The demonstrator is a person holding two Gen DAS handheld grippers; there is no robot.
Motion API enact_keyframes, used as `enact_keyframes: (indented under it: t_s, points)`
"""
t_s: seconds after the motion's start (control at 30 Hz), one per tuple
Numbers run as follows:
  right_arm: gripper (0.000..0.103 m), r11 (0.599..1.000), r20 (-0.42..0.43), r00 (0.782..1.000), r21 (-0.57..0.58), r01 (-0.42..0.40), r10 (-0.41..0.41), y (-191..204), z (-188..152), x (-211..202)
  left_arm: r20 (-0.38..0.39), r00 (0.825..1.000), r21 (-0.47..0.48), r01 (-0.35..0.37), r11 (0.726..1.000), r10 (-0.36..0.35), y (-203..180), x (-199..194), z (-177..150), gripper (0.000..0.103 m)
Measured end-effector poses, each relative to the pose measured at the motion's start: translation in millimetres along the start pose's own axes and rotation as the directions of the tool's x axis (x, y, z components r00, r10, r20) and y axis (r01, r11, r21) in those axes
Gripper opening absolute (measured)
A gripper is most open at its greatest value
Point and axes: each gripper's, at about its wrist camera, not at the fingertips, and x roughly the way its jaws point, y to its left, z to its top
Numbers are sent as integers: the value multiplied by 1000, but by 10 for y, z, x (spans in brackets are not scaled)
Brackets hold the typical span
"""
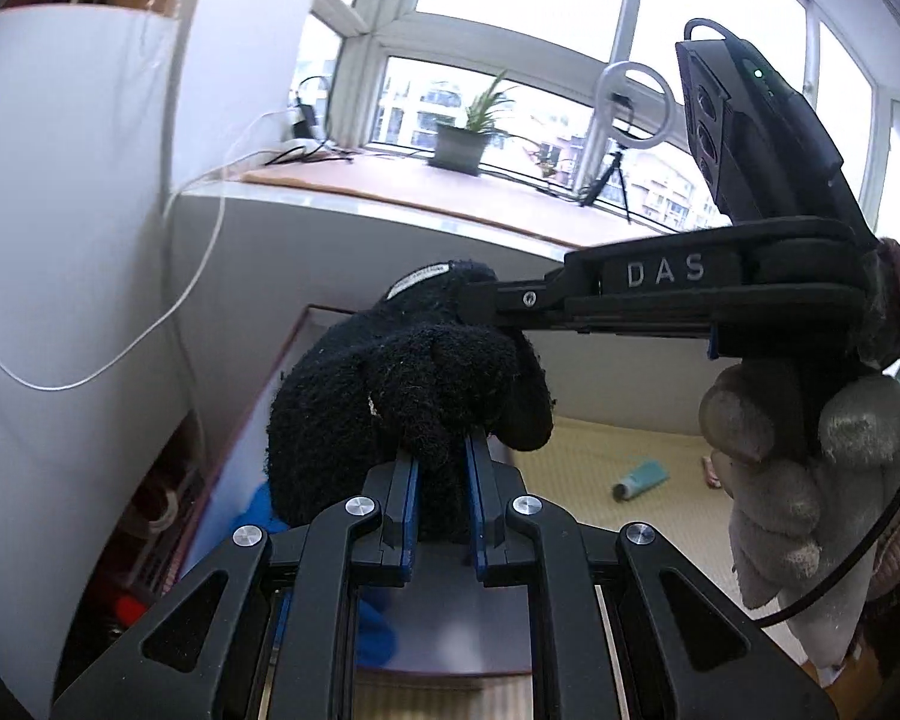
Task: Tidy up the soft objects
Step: 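Lift the glove, carry it into the shoebox and open both grippers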
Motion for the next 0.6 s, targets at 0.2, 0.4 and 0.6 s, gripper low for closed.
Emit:
enact_keyframes:
  t_s: [0.2,0.4,0.6]
  points:
    - [9,999,-32,999,-9,35,-36,-5,59,309,-30,999,-9,-23,1000,23,187,141,36,12]
    - [9,996,-82,992,-1,93,-93,-142,96,568,-90,996,-6,-19,1000,19,229,329,53,12]
    - [40,992,-89,988,-7,124,-124,-215,78,578,-130,990,-37,-55,998,50,319,368,30,43]
